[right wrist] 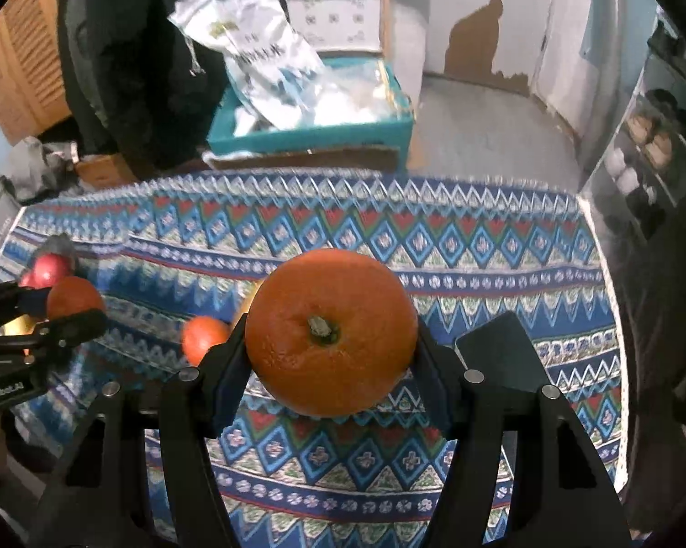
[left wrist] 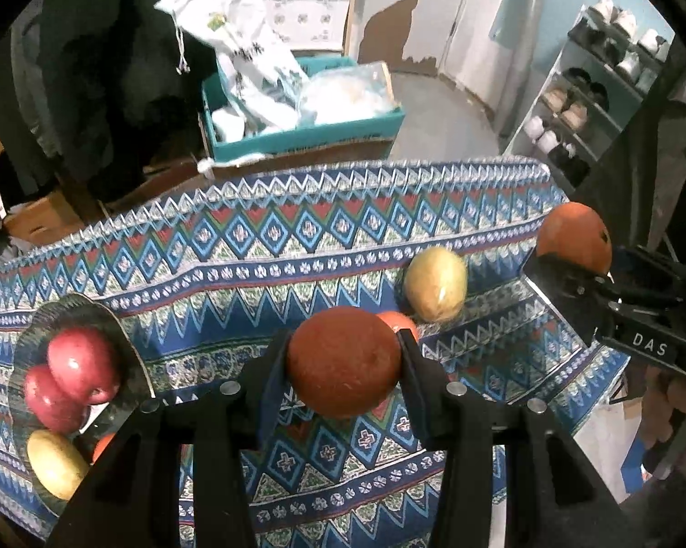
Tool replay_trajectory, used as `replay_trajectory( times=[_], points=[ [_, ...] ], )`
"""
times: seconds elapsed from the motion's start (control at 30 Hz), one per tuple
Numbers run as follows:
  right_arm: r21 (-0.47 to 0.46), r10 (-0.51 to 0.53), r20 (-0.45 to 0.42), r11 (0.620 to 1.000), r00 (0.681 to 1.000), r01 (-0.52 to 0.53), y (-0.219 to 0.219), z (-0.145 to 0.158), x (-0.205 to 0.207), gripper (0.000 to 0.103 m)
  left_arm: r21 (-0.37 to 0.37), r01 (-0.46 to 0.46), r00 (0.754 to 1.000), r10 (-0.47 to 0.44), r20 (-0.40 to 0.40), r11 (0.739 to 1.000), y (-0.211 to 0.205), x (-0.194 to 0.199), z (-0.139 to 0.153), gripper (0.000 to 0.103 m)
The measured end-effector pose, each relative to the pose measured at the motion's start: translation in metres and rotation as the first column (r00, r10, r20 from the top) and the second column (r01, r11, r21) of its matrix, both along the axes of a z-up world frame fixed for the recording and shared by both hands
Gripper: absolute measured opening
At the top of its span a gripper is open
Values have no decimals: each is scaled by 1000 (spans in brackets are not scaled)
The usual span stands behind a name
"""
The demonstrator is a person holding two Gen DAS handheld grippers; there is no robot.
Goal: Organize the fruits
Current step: 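Lift the stemmed orange with the right tool while the left tool lifts its orange toward the bowl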
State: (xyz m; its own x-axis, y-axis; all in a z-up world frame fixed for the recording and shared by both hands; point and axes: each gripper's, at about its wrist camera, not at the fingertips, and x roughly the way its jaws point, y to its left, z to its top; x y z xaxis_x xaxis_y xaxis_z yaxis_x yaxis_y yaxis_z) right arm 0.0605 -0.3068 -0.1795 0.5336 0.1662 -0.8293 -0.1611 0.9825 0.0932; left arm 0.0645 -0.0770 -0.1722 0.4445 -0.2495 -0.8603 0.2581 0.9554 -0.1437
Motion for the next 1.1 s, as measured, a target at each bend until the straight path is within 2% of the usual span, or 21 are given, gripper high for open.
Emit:
replay_trajectory(
  times=[0.43,0.87,1.1],
  points=[
    [32,54,120,998,991,-58,24,58,-20,64,-31,-11,995,14,94,999,17,-19,44,46],
    [53,82,190,994,978,-94,39,92,-34,64,-63,-39,984,50,173,997,44,-35,83,46],
    [63,100,209,991,973,-115,50,104,-36,64,-75,-51,981,64,183,996,54,-39,89,46]
  ],
)
